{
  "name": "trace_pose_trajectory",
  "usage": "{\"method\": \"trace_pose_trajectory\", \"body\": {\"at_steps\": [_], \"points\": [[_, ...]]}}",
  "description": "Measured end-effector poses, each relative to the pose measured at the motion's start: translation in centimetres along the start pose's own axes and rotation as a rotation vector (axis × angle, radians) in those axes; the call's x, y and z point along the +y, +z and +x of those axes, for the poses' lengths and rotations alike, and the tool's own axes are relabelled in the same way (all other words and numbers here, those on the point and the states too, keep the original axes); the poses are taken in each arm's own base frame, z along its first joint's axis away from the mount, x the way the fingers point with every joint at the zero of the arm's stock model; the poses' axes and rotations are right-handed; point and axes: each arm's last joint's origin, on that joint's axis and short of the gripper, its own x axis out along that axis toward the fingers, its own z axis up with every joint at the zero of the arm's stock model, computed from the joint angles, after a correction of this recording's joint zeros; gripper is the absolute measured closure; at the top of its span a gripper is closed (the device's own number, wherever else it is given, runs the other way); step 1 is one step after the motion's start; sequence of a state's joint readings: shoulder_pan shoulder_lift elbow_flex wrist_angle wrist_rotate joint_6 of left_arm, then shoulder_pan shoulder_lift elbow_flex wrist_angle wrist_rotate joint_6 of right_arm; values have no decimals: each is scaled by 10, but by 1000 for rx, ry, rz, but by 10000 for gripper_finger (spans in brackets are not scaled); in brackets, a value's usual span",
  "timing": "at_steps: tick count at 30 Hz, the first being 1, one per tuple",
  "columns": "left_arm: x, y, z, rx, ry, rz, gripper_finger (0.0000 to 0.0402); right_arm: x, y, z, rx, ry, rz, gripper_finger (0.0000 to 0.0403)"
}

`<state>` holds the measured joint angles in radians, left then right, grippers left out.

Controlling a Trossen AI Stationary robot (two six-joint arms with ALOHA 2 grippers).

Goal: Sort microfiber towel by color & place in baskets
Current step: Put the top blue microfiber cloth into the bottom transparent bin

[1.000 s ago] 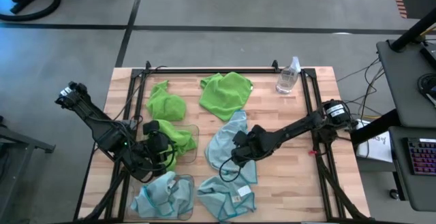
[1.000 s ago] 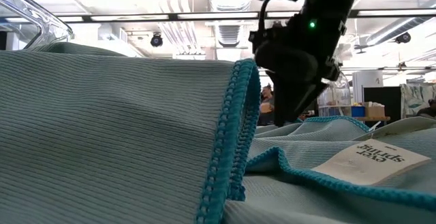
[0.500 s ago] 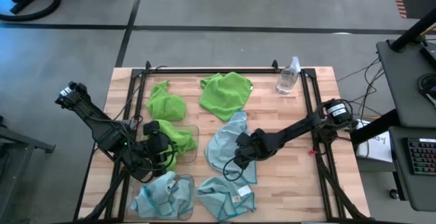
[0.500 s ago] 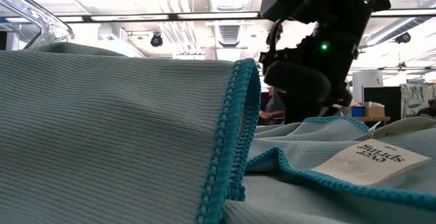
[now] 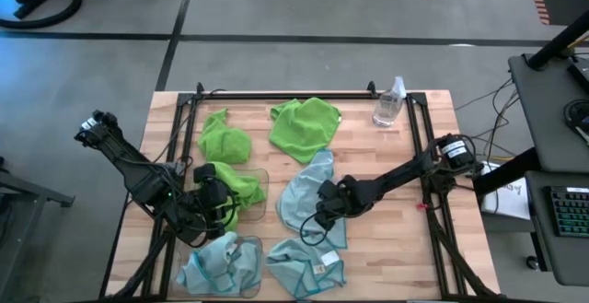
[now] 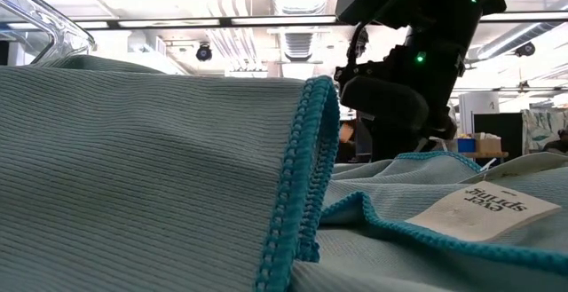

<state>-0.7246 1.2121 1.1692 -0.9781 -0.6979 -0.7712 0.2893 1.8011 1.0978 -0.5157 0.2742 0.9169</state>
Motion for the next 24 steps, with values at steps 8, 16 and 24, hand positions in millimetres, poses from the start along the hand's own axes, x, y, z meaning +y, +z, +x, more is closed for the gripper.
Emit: {"method": "trace_pose_trajectory", "body": {"at_steps": [8,16,24], "points": [[0,0,0,1,0,0,283,4,5,-4,-8,13,-36,388],[0,0,0,3,-2,1,283,25,31,-32,-100,107,-87,390],[0,0,0,3,-2,1,283,54,72,-85,-273,246,-182,391]]}}
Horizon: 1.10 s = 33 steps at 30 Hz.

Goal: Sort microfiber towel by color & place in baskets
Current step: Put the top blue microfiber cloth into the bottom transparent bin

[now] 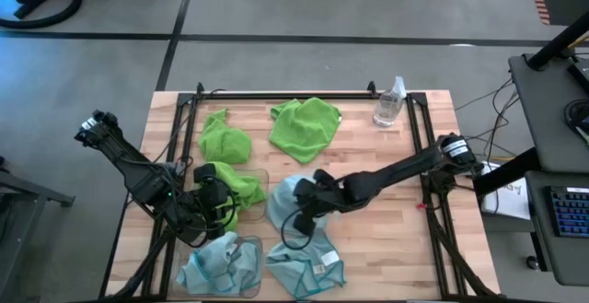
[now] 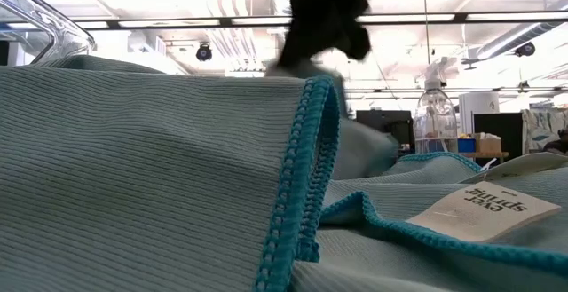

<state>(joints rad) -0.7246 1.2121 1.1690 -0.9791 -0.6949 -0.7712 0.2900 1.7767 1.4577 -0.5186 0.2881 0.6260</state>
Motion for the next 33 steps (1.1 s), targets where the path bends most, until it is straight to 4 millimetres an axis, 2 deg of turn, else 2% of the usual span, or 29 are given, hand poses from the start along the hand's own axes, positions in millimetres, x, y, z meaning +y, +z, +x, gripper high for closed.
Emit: {"method": "trace_pose_trajectory", "body": {"at_steps": [7,12,21,33], "points": [[-1,1,0,-9,-8,-5,283,19,43,-32,-153,95,-68,391],[-5,6,0,-52,-45,23,283,25,61,-48,-233,115,-76,391],[-14,18,-2,-163,-115,102,283,30,75,-61,-289,132,-74,391],[-10,35,5,-248,-104,116,283,37,88,-69,-395,198,-97,391]]}}
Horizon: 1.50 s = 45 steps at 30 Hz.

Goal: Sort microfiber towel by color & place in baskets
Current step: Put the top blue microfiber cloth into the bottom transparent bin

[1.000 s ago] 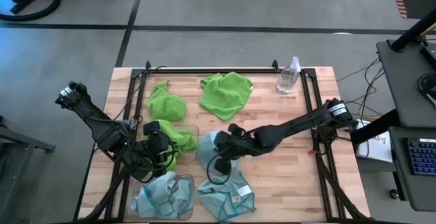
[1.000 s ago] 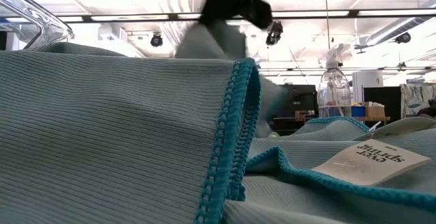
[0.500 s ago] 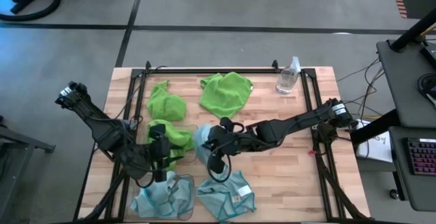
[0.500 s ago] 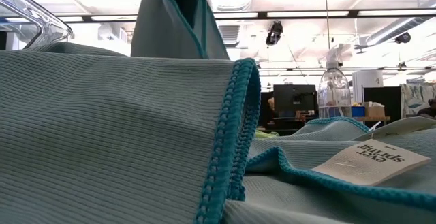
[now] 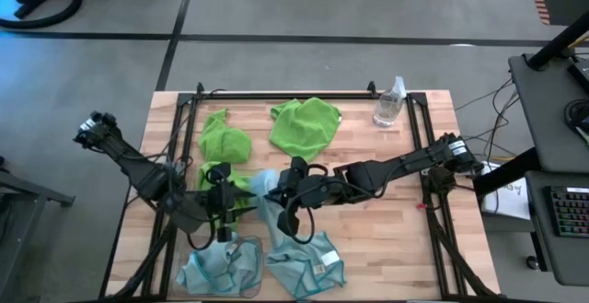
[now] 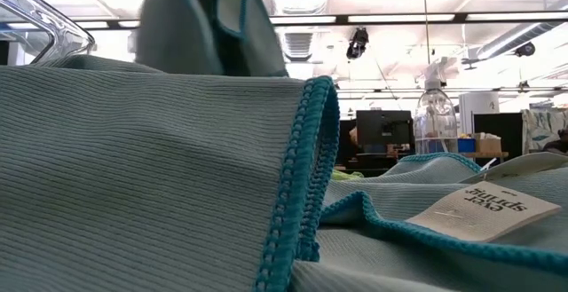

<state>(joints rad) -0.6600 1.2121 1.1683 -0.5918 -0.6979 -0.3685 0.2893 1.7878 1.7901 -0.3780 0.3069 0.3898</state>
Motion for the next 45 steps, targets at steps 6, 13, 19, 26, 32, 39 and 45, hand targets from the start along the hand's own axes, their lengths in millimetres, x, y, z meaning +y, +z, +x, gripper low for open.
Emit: {"method": "trace_pose_trajectory", "body": {"at_steps": [6,13,19,26,32,39,45], "points": [[1,2,2,-14,4,2,283,0,1,0,-8,3,1,391],[3,3,3,-15,11,-4,283,3,6,0,-61,24,-11,391],[5,4,4,-15,20,-9,283,4,10,-1,-97,39,-17,391],[9,6,7,-20,33,-24,283,6,11,-1,-89,108,-17,391],[12,7,9,-19,47,-15,283,6,11,-1,-89,110,-16,391],[11,7,10,-10,22,46,304,6,10,-1,-85,110,-17,391],[9,6,9,8,-38,45,391,6,10,-1,-83,109,-18,391]]}}
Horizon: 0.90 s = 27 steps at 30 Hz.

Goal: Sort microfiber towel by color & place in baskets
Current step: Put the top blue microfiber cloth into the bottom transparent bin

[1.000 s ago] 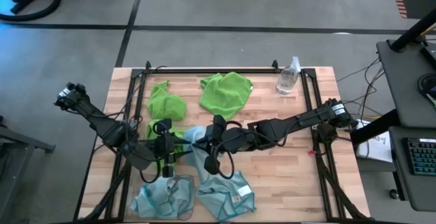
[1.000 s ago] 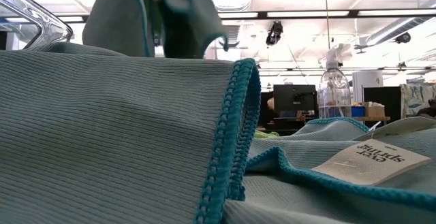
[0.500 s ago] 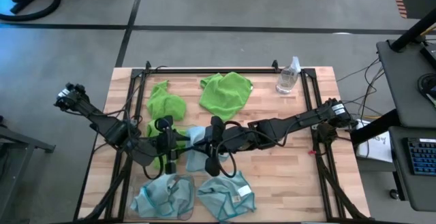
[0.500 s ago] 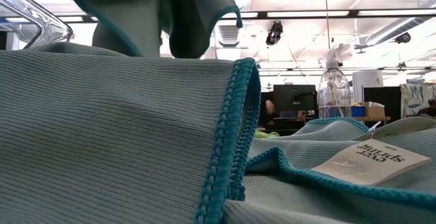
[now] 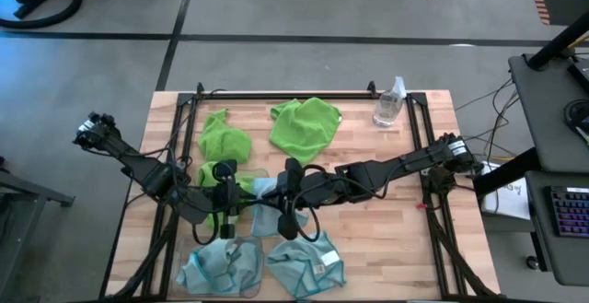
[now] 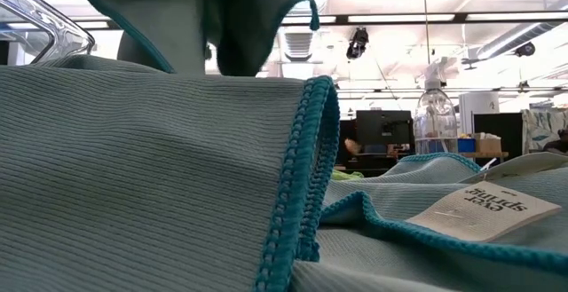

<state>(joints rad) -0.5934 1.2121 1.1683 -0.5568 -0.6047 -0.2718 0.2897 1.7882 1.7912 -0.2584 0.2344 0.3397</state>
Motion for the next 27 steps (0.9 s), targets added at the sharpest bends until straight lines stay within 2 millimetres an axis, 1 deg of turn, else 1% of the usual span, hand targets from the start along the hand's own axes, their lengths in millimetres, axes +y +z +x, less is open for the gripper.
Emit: {"method": "trace_pose_trajectory", "body": {"at_steps": [3,9,13,16,22,24,27], "points": [[0,0,0,6,-16,0,395,0,-2,0,16,-5,-5,390],[-1,-1,0,10,-19,-2,400,-1,-3,0,35,-5,-69,390],[-1,-1,0,18,-40,-20,401,1,-4,0,61,75,-68,384],[-1,-1,0,19,-45,-27,401,1,-5,0,76,90,-64,363],[-2,-1,0,22,-50,-50,401,-1,-11,-1,140,64,-71,294],[-2,0,-1,31,-83,-58,401,-2,-13,-2,169,53,-68,275],[-6,7,-7,30,-170,-88,401,-5,-18,-8,248,23,-46,256]]}}
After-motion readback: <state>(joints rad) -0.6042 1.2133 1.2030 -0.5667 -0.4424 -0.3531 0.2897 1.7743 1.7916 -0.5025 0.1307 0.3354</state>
